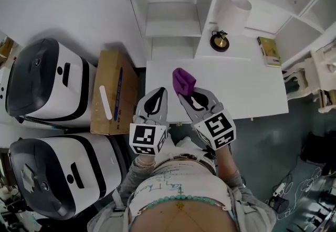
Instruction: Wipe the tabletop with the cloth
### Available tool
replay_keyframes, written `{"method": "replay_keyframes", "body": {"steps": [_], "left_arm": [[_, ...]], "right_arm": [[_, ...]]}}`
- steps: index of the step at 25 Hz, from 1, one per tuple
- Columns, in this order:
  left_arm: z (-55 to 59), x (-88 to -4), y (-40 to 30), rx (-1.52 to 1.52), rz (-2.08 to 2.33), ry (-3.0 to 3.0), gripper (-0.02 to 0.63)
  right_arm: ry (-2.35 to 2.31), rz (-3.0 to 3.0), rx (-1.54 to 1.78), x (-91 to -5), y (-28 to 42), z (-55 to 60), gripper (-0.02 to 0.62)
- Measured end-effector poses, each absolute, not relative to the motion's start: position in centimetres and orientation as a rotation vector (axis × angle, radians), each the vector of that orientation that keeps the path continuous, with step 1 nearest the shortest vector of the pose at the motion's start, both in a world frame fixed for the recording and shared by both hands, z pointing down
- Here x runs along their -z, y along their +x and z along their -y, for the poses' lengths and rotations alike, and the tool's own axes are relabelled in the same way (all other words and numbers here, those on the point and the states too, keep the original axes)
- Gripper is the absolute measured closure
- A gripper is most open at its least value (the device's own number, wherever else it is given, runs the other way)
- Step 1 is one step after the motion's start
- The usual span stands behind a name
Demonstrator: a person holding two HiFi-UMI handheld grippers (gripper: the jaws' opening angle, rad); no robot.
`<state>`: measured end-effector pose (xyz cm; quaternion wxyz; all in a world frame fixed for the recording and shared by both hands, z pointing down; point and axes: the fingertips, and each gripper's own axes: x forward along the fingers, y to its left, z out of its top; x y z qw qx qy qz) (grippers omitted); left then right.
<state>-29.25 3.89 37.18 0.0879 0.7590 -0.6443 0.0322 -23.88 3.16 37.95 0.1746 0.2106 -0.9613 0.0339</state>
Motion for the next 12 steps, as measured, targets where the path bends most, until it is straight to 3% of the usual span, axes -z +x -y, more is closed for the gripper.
{"method": "replay_keyframes", "body": {"steps": [12], "left_arm": [[-1.6, -39.1, -34.5, -0.119, 1.876, 2.299, 0.604]], "right_arm": [[0.573, 2.701, -0.072, -39.7, -30.9, -0.2, 0.513]]}}
